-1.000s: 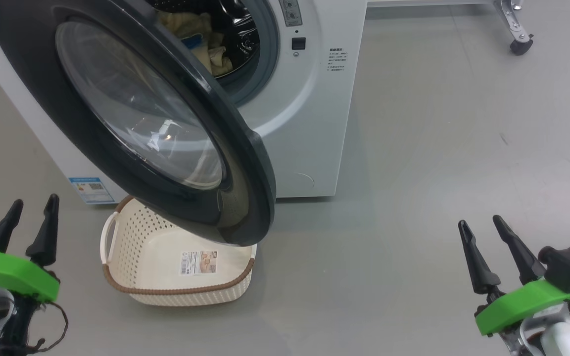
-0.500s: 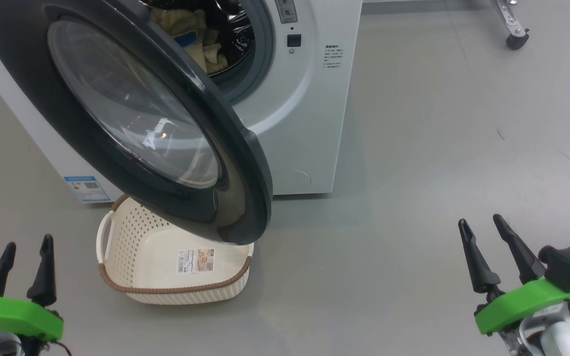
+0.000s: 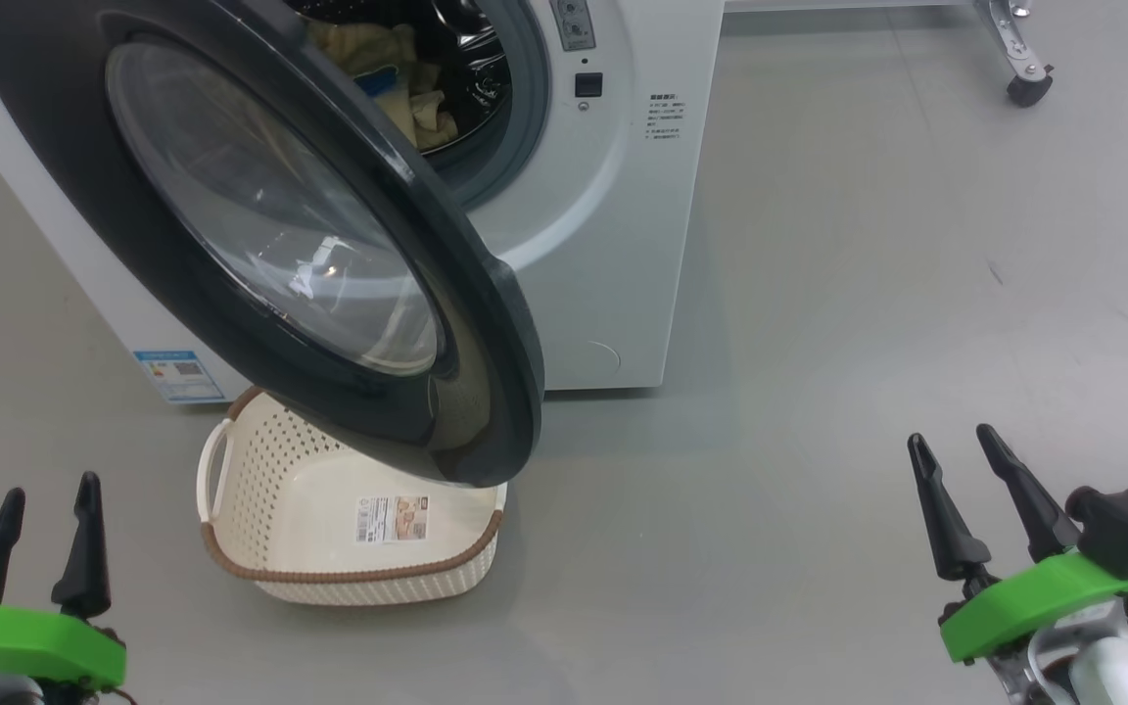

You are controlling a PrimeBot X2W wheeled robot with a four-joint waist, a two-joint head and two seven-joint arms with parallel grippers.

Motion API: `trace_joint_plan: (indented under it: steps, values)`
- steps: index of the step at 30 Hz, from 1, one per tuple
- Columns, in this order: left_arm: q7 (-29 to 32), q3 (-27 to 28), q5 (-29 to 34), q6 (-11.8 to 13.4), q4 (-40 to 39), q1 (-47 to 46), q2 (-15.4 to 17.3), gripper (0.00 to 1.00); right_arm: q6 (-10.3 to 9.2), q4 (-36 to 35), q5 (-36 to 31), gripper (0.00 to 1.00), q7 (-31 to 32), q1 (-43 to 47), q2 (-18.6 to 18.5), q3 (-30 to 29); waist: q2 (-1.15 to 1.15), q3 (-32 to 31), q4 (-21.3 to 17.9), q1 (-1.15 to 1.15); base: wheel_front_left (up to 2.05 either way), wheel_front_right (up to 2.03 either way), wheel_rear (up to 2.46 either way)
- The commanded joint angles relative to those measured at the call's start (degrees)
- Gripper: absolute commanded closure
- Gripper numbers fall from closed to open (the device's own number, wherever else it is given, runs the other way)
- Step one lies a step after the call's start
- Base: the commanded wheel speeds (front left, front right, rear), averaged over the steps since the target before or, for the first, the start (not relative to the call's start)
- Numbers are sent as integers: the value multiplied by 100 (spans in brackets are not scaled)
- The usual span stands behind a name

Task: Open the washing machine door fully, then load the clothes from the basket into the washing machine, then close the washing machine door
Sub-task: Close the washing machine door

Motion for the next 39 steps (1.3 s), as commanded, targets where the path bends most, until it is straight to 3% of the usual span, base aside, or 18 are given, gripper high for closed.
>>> trace_joint_plan:
  steps: [1, 16, 19, 21, 31, 39]
  values:
    - [-81, 289, 66, -20, -181, -184, 204, 0, 57, -186, -68, 0, -38, -121, -81, 64, 0, 0, 6, 0, 0, 0, 0]
    - [-81, 291, 68, -20, -220, -113, 199, 0, 57, -208, -69, 0, -38, -94, -100, 82, 0, -42, 0, 0, 0, 0, 0]
    - [-81, 309, 77, -20, -231, -87, 198, 0, 57, -286, -59, 54, -38, -67, -111, 75, 0, -55, -5, 0, 0, 0, 0]
    - [-81, 325, 89, -20, -241, -70, 199, 0, 57, -451, -74, 100, -38, -62, -123, 66, 0, -61, -11, 0, 0, 0, 0]
    - [-81, 407, 142, -20, -316, 88, 163, 0, 57, -1866, -38, 100, -38, 35, -408, 211, 0, -171, 30, 0, 0, 0, 0]
    - [-81, 364, 189, -20, -340, 131, 69, 0, 57, -2792, 85, 100, -38, -107, -871, 900, 0, -266, 235, 0, 0, 0, 0]
